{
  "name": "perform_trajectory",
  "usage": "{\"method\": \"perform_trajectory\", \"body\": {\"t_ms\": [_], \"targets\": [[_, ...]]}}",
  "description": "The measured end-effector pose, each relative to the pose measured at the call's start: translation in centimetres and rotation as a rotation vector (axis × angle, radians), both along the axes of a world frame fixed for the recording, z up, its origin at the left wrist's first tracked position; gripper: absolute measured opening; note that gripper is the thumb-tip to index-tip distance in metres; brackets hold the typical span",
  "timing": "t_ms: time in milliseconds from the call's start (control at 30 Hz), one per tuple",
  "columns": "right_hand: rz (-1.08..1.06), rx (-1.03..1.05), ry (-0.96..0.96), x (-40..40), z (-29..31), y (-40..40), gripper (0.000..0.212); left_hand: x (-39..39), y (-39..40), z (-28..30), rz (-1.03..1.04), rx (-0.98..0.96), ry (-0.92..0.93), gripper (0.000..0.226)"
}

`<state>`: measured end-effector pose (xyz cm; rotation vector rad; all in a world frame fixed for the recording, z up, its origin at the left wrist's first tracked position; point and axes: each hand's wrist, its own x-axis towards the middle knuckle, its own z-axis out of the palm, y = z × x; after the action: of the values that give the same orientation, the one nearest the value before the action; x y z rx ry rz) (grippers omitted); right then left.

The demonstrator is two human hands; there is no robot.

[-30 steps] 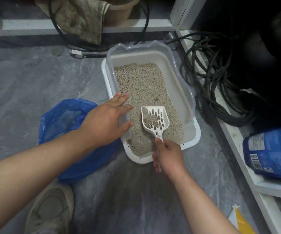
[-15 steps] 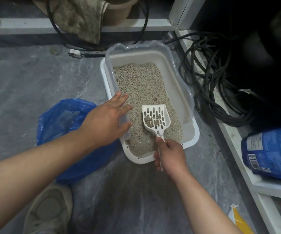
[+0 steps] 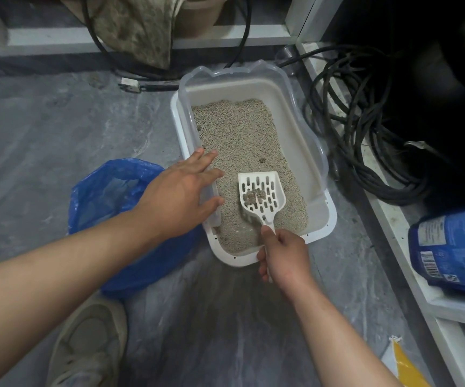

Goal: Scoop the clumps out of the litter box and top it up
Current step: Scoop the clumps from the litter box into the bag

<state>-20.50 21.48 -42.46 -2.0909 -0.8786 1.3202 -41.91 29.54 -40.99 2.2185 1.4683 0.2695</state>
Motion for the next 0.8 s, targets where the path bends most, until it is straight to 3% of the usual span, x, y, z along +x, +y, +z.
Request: {"method": "perform_trajectory", "body": {"t_ms": [800], "targets": [[0.011, -0.027, -0.027, -0.07, 0.59, -0.3, 0.032, 0.08, -0.02, -0.17, 0.008, -0.004, 0.013, 0.06]]}}
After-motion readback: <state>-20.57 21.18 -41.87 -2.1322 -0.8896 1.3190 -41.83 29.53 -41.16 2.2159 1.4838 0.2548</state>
